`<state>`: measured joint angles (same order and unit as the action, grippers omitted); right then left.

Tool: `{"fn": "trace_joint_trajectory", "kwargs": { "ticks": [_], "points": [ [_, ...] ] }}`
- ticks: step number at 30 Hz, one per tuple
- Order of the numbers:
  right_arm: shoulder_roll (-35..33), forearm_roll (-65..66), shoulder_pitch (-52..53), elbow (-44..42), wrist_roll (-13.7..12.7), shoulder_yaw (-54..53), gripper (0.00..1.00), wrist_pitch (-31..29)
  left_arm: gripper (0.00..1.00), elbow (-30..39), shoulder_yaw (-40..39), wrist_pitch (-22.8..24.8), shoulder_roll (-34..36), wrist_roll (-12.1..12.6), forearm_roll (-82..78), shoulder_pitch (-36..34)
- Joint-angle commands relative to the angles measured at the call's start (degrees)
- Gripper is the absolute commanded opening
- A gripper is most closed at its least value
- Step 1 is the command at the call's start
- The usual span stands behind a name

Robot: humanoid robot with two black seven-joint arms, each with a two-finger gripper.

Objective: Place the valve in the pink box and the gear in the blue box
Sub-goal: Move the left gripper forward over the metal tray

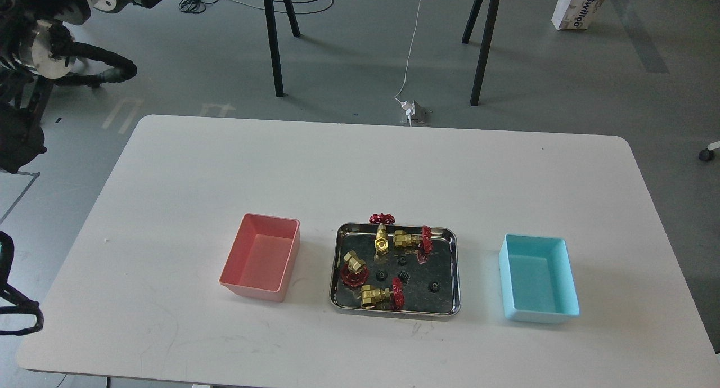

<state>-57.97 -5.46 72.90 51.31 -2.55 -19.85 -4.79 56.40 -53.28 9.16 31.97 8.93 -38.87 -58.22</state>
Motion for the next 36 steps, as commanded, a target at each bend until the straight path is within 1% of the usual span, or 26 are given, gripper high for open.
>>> {"fn": "trace_joint_trajectory", "kwargs": {
  "ticks": [1, 2, 3, 4, 5, 7, 10, 11, 12, 13, 14, 15, 16, 17, 18, 19, 20, 21, 23, 25, 27, 29, 31, 33, 34, 36],
  "points": [
    [0.0, 0.1, -0.1, 1.5, -1.8, 0.2, 1.00, -0.4, 1.00, 0.6, 0.4, 0.3, 1.6, -2.0, -0.1, -0.4],
    [0.0, 0.1, 0.0, 2.0, -2.3, 0.2, 1.00, -0.4, 1.00, 0.7, 0.5, 0.3, 1.6, -3.9, -0.1, -0.1],
    [-0.1, 0.1, 0.0, 2.4, -2.6, 0.0, 1.00, -0.4, 1.00, 0.6, 0.5, 0.2, 1.7, -6.5, -0.1, -0.1],
    [-0.1, 0.1, 0.0, 2.6, -2.8, 0.0, 1.00, -0.4, 1.00, 0.4, 0.4, 0.0, 1.7, -8.5, -0.1, -0.1],
    [0.0, 0.1, 0.0, 2.7, -2.9, -0.2, 1.00, -0.3, 1.00, -0.1, -0.3, 0.3, 1.7, -9.8, 0.7, -0.4],
    [0.1, 0.3, 0.0, 2.6, -2.9, -0.7, 1.00, -0.1, 1.00, -0.7, -2.8, 0.5, 3.2, -10.3, 3.3, -0.1],
    [0.0, 0.4, 0.0, 2.5, -2.5, -1.0, 1.00, 0.2, 1.00, -6.1, -3.8, 1.7, 3.4, -10.6, 9.3, 0.3],
    [-0.1, 0.4, 0.1, 2.5, -2.5, -0.9, 1.00, 0.2, 1.00, -6.9, -3.5, 2.9, 3.1, -11.4, 9.7, 0.4],
    [-0.2, 0.5, 0.1, 2.6, -2.5, -0.9, 1.00, 0.2, 1.00, -7.1, -3.4, 5.1, 2.8, -14.1, 9.6, 0.5],
    [-0.2, 0.7, 0.1, 2.5, -2.4, -0.8, 1.00, 0.1, 1.00, -7.2, -2.9, 7.7, 2.7, -17.9, 9.6, 1.2],
    [-0.3, 0.9, 0.1, 2.6, -2.3, -0.7, 1.00, -0.1, 1.00, -7.0, -2.0, 9.5, 2.7, -20.9, 9.4, 2.1],
    [-0.3, 1.0, 0.1, 2.5, -2.3, -0.7, 1.00, -0.3, 0.99, -6.5, -0.2, 10.7, 2.8, -23.1, 8.5, 3.1],
    [-0.3, 1.0, 0.4, 2.5, -2.3, -0.7, 1.00, -0.4, 0.98, -5.3, 2.1, 10.9, 3.4, -24.2, 6.5, 3.4],
    [-0.3, 1.0, 0.7, 2.5, -2.3, -1.0, 1.00, -0.4, 0.96, -2.7, 4.3, 10.5, 4.1, -24.7, 2.5, 3.3],
    [-0.2, 1.0, 0.8, 2.6, -2.2, -1.2, 1.00, -0.5, 0.91, -0.2, 5.5, 9.8, 5.3, -25.1, -2.6, 3.4],
    [-0.1, 1.0, 1.1, 2.7, -2.2, -1.6, 1.00, -0.6, 0.87, 2.6, 6.4, 8.5, 6.8, -25.7, -9.6, 3.5],
    [0.0, 1.0, 1.2, 2.7, -2.2, -1.9, 1.00, -0.7, 0.86, 5.1, 6.8, 7.4, 7.5, -26.3, -15.7, 3.9],
    [0.0, 1.0, 1.4, 2.7, -2.2, -2.2, 1.00, -0.7, 0.82, 8.7, 7.1, 6.2, 8.2, -27.1, -22.8, 4.6],
    [0.1, 1.1, 1.5, 2.9, -2.2, -2.2, 1.00, -0.7, 0.80, 15.6, 8.3, 3.8, 8.9, -28.2, -35.3, 7.7],
    [0.2, 1.9, 2.5, 3.1, -2.2, -2.0, 1.00, -0.7, 0.81, 22.3, 9.2, -0.7, 9.6, -28.3, -49.0, 11.1],
    [0.2, 4.5, 3.6, 3.2, -2.5, -2.0, 1.00, -0.7, 0.81, 26.6, 11.1, -5.1, 10.0, -28.4, -62.4, 14.2],
    [0.3, 7.1, 4.9, 3.2, -2.7, -2.0, 1.00, -0.7, 0.81, 28.3, 14.8, -9.6, 10.0, -28.3, -75.8, 17.1],
    [0.2, 8.1, 5.6, 3.3, -2.9, -2.1, 1.00, -0.7, 0.81, 28.6, 19.0, -14.7, 9.4, -27.9, -86.1, 19.0],
    [0.0, 8.2, 6.1, 3.9, -3.0, -2.1, 1.00, -0.7, 0.85, 28.2, 22.7, -17.8, 8.9, -27.2, -86.1, 19.7],
    [0.0, 8.3, 6.3, 4.2, -3.0, -2.0, 1.00, -0.7, 0.85, 28.0, 24.4, -17.9, 8.3, -26.5, -86.1, 20.0],
    [0.0, 8.4, 6.3, 4.8, -3.1, -1.9, 1.00, -0.6, 0.88, 27.8, 28.0, -17.9, 6.3, -23.2, -86.1, 21.5]
  ]
}}
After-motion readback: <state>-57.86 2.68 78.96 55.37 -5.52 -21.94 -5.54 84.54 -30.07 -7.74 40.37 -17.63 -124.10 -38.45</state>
